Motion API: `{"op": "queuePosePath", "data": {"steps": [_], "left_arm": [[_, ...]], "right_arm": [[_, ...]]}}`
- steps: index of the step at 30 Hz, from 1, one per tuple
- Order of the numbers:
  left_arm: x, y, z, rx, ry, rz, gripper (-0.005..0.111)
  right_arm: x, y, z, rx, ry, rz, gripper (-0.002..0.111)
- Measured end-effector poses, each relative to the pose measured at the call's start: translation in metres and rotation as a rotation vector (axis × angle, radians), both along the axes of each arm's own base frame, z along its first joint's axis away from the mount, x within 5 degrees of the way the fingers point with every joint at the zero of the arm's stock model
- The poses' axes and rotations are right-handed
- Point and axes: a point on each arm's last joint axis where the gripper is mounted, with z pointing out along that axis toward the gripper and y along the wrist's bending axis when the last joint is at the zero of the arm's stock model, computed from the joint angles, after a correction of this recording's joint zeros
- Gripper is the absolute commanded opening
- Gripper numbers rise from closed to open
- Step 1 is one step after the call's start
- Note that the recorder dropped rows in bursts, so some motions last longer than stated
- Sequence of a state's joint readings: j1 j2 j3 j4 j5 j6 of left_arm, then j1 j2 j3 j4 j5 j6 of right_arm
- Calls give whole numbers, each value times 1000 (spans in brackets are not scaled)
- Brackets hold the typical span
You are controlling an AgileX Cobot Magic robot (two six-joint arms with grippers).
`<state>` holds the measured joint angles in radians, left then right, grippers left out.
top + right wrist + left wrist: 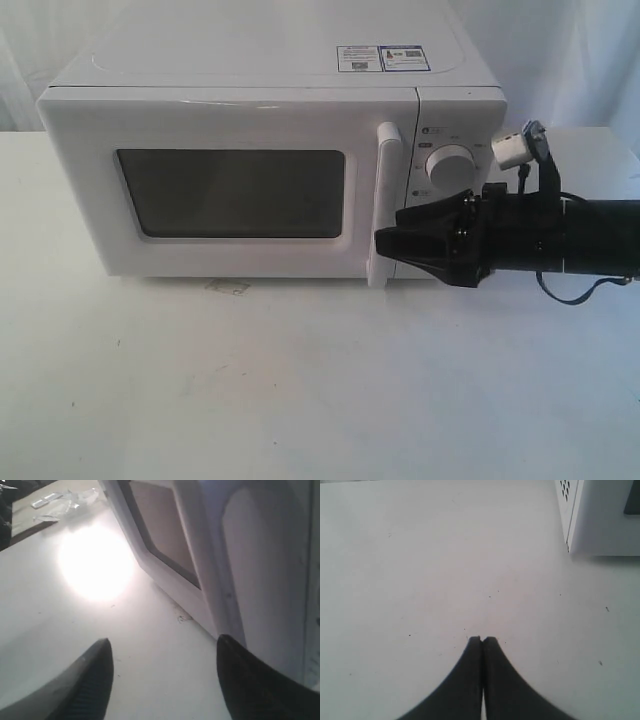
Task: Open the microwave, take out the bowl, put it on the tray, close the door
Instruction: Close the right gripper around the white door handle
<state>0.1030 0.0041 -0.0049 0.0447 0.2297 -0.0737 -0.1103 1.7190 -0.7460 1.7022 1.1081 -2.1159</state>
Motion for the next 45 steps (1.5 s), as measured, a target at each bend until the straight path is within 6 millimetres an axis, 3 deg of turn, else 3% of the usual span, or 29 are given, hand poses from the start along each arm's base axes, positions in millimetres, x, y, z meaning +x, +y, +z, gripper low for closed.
{"op": "queuePosePath", "data": {"steps": [15, 19, 40, 45], "left_arm": [[0, 0, 0, 0, 0, 0, 0], [0, 0, 0, 0, 0, 0, 0], [0, 0, 0, 0, 0, 0, 0], [0, 0, 0, 0, 0, 0, 0]], "right_arm": [[9, 8, -2, -75, 5, -63, 56], [12, 11, -1, -91, -2, -63, 52], [21, 23, 4, -131, -36, -33, 55], [22, 24, 3, -144, -33, -38, 47]]}}
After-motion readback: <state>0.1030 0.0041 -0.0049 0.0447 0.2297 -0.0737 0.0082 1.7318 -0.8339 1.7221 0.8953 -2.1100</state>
